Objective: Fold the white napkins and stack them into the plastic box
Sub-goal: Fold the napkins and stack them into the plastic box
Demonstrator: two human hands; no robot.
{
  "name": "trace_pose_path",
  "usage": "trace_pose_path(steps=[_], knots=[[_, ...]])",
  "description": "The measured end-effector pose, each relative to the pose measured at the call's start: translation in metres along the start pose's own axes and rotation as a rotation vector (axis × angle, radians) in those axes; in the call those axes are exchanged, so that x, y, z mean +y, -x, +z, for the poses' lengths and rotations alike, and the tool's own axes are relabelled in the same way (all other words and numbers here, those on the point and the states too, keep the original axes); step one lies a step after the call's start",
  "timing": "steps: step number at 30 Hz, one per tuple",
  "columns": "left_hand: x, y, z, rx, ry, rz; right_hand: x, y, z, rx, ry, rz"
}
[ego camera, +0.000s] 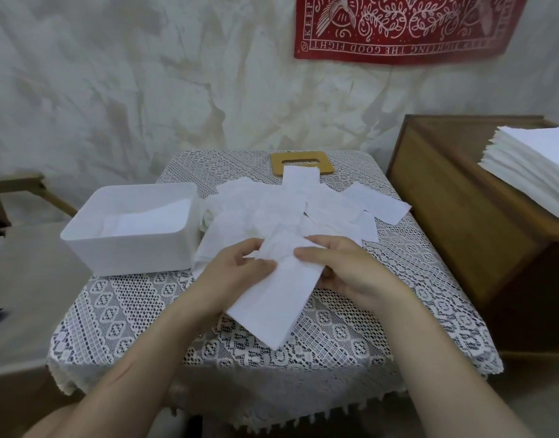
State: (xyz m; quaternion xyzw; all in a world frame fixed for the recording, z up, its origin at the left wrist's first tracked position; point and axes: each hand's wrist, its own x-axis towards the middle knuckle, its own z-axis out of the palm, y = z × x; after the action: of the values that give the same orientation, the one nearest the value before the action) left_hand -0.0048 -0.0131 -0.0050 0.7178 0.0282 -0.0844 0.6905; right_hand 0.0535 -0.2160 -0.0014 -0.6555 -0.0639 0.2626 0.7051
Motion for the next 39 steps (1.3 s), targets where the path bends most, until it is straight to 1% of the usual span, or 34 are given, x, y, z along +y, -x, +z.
trace_pose_path(steps=[2,4,6,8,9,11,13,17,19,23,27,29,32,36,39], knots=[[0.0,0.0,-0.002,0.011,-0.049,-0.003,0.001,0.004,-0.002,0.003,0.083,-0.031],[0.0,0.0,-0.004,0.026,-0.044,0.015,0.003,0.006,-0.004,0.103,0.09,-0.12],[-0.002,0.0,-0.004,0.059,0.052,0.019,0.004,0.009,-0.004,0.216,-0.038,-0.211],[-0.005,0.002,-0.002,0.098,0.141,0.039,0.008,0.017,-0.004,0.268,-0.119,-0.268],[-0.007,0.003,-0.001,0.126,0.144,0.071,0.011,0.021,-0.005,0.269,-0.073,-0.287],[-0.009,0.007,0.001,0.191,0.126,0.15,0.019,0.03,-0.006,0.265,0.15,-0.321],[-0.012,0.011,0.002,0.223,0.096,0.203,0.026,0.038,-0.007,0.281,0.339,-0.326],[-0.019,0.017,0.012,0.221,0.001,0.22,0.041,0.05,-0.006,0.336,0.635,-0.336],[-0.021,0.02,0.017,0.237,-0.012,0.24,0.046,0.052,-0.003,0.349,0.713,-0.375],[-0.021,0.019,0.016,0.262,-0.028,0.286,0.043,0.052,0.001,0.351,0.615,-0.429],[-0.021,0.017,0.016,0.208,0.024,0.238,0.043,0.048,-0.002,0.309,0.717,-0.377],[-0.021,0.016,0.015,0.19,0.011,0.228,0.044,0.048,-0.001,0.32,0.703,-0.394],[-0.018,0.018,0.009,0.175,0.018,0.22,0.038,0.05,0.002,0.351,0.583,-0.437],[0.0,0.026,-0.004,0.178,-0.003,0.199,0.019,0.047,0.019,0.336,0.361,-0.444],[0.017,0.038,-0.025,0.227,0.004,0.172,-0.001,0.041,0.042,0.339,0.271,-0.473]])
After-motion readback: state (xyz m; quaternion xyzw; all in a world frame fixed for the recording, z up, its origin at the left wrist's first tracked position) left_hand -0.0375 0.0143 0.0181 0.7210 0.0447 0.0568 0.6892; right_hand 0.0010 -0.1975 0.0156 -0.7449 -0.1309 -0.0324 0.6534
